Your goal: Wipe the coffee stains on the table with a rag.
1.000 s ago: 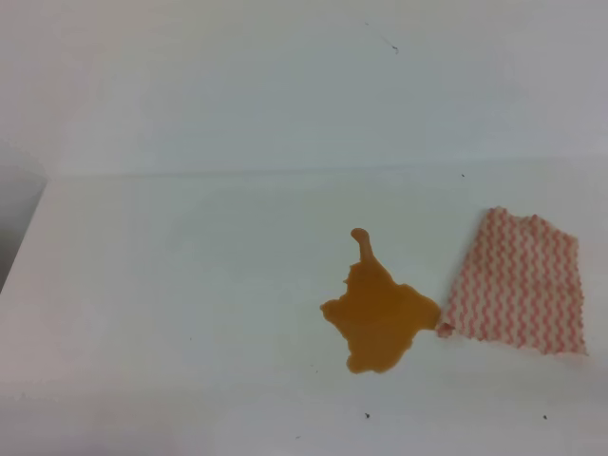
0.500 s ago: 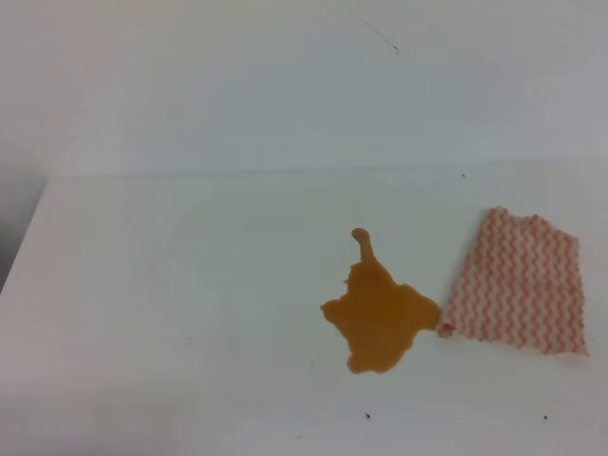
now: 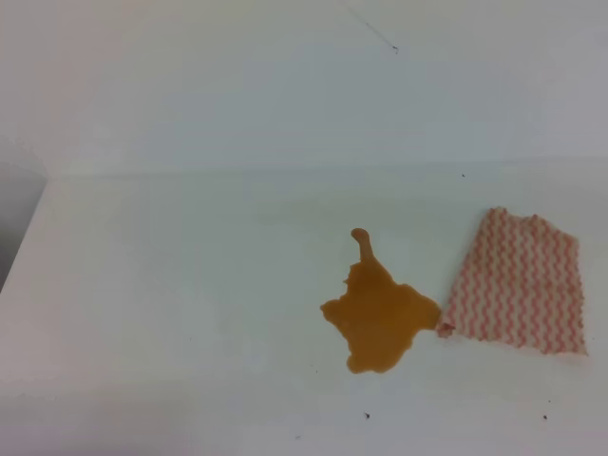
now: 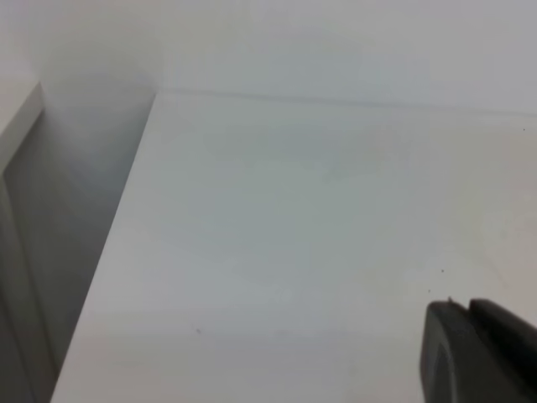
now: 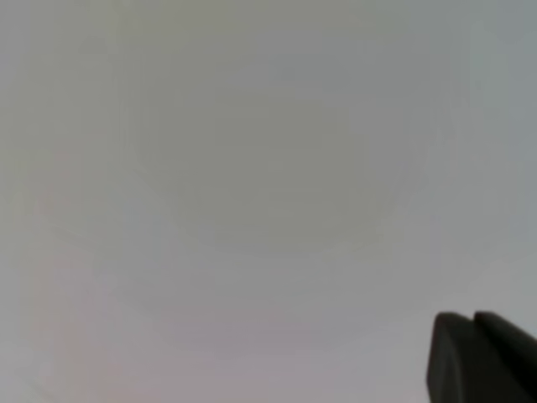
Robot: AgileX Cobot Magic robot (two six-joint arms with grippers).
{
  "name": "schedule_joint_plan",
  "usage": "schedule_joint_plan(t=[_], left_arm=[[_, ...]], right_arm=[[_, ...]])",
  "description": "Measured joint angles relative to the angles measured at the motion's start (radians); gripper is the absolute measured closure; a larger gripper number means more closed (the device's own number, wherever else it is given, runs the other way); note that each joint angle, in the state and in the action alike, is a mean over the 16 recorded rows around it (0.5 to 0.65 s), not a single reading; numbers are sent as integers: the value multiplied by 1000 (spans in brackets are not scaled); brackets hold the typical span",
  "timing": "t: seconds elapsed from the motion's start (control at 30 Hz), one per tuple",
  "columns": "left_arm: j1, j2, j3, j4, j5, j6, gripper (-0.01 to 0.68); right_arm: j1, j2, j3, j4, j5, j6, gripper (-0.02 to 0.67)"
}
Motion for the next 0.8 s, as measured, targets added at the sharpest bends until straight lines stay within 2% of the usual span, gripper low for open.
schedule_joint_plan(t=[0.2,0.4,0.53,0.8], left_arm=[[0,-5,0,0,0,0,675],[0,-10,11,0,-3,0,675],[0,-11,11,0,-3,0,675],[0,-14,19,0,-7,-1,674]], right_arm=[[2,227,-89,-24,392,-101,651],[20,400,-119,80,699,-255,651],[34,483,-127,215,786,-360,651],[57,644,-200,544,794,-626,651]])
